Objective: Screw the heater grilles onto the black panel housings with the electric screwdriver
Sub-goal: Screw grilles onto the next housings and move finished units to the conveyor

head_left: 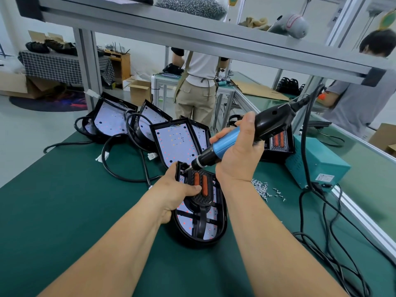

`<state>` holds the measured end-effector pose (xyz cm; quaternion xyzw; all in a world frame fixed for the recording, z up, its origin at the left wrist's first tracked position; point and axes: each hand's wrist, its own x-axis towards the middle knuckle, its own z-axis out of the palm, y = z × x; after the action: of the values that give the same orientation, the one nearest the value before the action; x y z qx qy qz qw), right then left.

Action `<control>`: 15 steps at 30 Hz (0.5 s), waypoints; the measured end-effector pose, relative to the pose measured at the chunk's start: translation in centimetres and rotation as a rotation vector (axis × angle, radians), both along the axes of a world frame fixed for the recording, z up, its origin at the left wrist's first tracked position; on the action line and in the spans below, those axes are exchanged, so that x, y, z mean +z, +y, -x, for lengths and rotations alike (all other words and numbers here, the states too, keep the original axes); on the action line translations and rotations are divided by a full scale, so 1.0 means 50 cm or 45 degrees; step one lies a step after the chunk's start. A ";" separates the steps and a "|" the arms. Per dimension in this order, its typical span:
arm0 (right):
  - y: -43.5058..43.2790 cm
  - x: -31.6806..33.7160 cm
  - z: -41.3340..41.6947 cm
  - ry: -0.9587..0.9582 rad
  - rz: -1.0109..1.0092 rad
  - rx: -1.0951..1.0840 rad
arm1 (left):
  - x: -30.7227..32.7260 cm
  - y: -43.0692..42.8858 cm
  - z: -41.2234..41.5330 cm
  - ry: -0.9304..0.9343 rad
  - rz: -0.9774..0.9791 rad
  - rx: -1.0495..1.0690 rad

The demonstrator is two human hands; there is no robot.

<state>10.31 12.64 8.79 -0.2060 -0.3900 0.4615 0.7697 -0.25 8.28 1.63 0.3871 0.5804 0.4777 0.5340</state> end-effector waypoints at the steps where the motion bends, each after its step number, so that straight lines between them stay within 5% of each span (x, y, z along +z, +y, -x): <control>1: 0.000 0.000 0.001 -0.005 -0.002 -0.003 | 0.000 -0.001 0.000 -0.001 0.001 -0.003; 7: 0.009 0.004 -0.006 0.003 0.052 -0.010 | 0.002 -0.004 0.001 -0.053 0.004 -0.012; 15: 0.040 0.003 -0.150 0.582 0.307 -0.096 | 0.013 -0.007 -0.002 -0.050 -0.003 -0.066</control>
<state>17.80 14.66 8.92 -0.2011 -0.1404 0.5101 0.8244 -0.15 7.94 2.26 0.3931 0.5592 0.4717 0.5570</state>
